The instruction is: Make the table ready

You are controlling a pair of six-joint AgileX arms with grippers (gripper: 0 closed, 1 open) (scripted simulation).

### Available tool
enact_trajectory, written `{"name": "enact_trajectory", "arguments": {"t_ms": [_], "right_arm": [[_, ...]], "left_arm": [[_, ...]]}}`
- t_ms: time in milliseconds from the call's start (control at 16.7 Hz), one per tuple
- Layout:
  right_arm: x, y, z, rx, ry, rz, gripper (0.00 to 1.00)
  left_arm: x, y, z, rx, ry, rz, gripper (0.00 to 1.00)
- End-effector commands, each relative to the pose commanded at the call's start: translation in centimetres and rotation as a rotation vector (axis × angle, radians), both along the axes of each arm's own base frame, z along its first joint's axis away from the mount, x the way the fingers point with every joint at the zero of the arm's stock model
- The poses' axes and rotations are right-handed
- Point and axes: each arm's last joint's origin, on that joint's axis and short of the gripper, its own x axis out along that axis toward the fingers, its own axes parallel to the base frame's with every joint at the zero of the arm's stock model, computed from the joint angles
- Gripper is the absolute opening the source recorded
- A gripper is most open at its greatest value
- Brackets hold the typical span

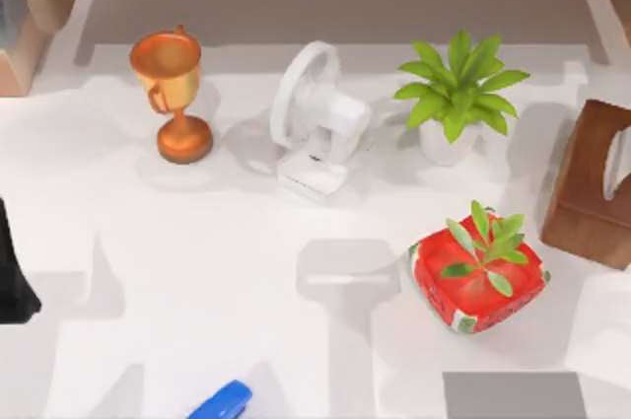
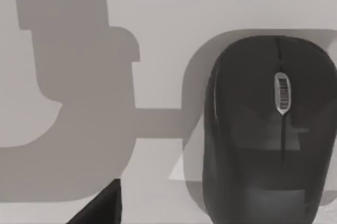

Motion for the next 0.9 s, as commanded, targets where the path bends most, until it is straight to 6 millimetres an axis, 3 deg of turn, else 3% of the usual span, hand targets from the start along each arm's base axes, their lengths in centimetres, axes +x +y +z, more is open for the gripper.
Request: {"name": "enact_trajectory", "arguments": {"t_ms": [360, 900], "right_arm": [[-0.1, 0.1, -0.5, 0.001, 0.000, 0.001, 1.00], [0.3, 0.0, -3.0, 0.000, 0.000, 0.000, 1.00]], "left_arm": [[0.0, 0.0, 0.0, 0.000, 0.000, 0.000, 1.00], [0.0, 0.0, 0.0, 0.000, 0.000, 0.000, 1.00]]}}
